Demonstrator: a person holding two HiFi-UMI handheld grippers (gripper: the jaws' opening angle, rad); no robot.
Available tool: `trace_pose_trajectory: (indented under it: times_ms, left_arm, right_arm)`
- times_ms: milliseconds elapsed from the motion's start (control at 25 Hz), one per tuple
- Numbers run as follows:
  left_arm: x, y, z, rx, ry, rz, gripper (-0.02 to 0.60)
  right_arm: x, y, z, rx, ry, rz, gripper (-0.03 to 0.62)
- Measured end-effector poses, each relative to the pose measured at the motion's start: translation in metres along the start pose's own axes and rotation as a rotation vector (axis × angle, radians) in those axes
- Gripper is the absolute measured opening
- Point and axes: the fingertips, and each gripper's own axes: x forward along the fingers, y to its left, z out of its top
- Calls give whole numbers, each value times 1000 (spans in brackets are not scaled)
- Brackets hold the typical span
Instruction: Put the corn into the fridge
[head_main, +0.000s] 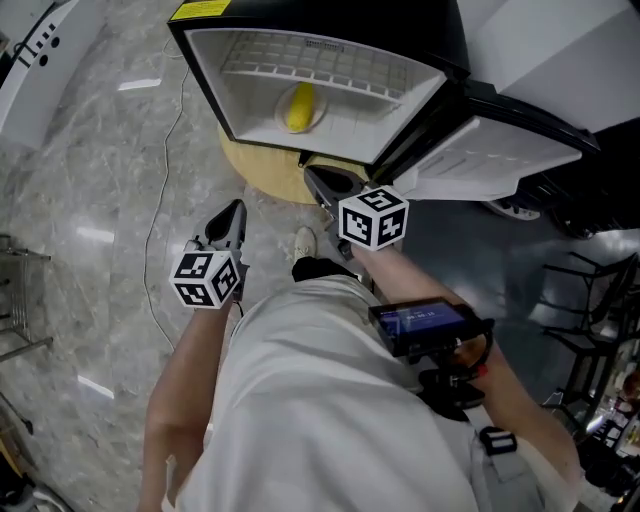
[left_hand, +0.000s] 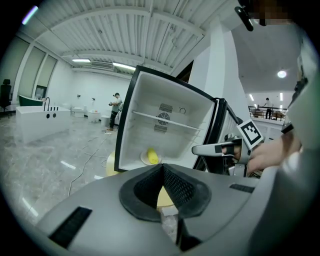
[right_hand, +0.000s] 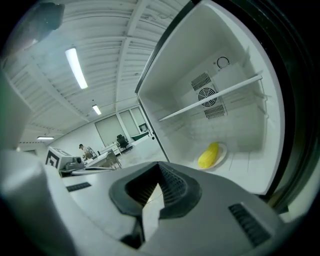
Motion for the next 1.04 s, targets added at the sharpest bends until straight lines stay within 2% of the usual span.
trace_pose_trajectory:
  times_ms: [480, 1040]
  left_arm:
    - [-29, -45, -8, 14, -42, -90, 8]
    - [-47, -70, -4, 46, -58, -103, 8]
  right_arm:
    - [-42, 31, -15, 9, -34, 30, 7]
    - [-57, 59, -11, -28, -33, 71, 6]
